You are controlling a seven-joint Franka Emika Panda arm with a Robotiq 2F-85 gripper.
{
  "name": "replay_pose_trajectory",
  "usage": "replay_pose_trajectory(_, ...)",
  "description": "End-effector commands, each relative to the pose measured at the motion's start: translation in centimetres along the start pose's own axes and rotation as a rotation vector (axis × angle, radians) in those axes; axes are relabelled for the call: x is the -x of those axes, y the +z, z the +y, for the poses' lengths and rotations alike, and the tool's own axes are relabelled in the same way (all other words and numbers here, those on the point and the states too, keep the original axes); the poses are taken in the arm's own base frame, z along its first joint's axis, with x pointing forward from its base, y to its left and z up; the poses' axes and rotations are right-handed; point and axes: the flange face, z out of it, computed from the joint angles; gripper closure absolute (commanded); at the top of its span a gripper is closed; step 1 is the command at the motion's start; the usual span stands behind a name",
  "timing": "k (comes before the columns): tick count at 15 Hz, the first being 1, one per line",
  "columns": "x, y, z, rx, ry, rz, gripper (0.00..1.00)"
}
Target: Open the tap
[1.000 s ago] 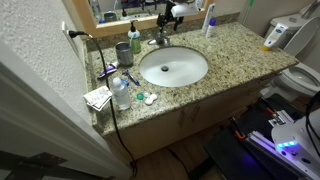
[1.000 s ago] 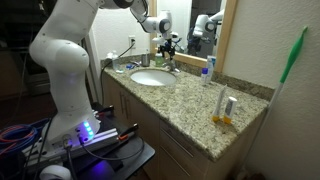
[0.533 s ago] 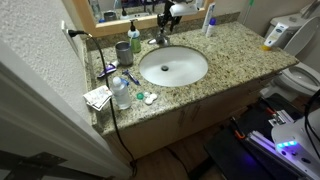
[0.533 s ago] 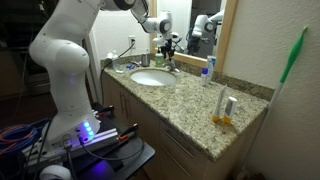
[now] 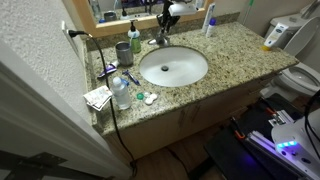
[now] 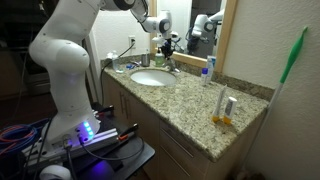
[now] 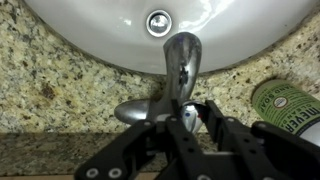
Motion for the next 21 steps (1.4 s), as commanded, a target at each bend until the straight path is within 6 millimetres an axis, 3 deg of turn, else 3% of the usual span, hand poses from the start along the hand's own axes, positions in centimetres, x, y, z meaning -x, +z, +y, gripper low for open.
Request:
replay_pose_trajectory(1,-0.1,-4.2,0.4,-0.098,0.034,0.061,0.93)
replay_pose_trajectory(5,-0.5,-8.7,2.2,-0.198,0.112,0.209,0.93)
replay_pose_trajectory(10,0.8,-8.4,3.3,-0.254,0.149,0.254,0.9)
replay_pose_trajectory(11,1.2,-8.8,3.4,-0.256,0.147,0.255,0.45)
replay_pose_trajectory(13,2.0,-10.3,3.3,-0.218,0.1,0.229,0.39)
replay_pose_trajectory(16,4.0,-16.8,2.9,-0.184,0.036,0.226,0.16)
replay_pose_trajectory(18,6.5,-20.8,2.8,-0.163,-0.01,0.193,0.03)
replay_pose_trajectory(20,8.7,-23.2,3.0,-0.153,-0.054,0.137,0.0)
replay_pose_trajectory(21,5.7,-22.2,2.0,-0.177,-0.008,0.183,0.08)
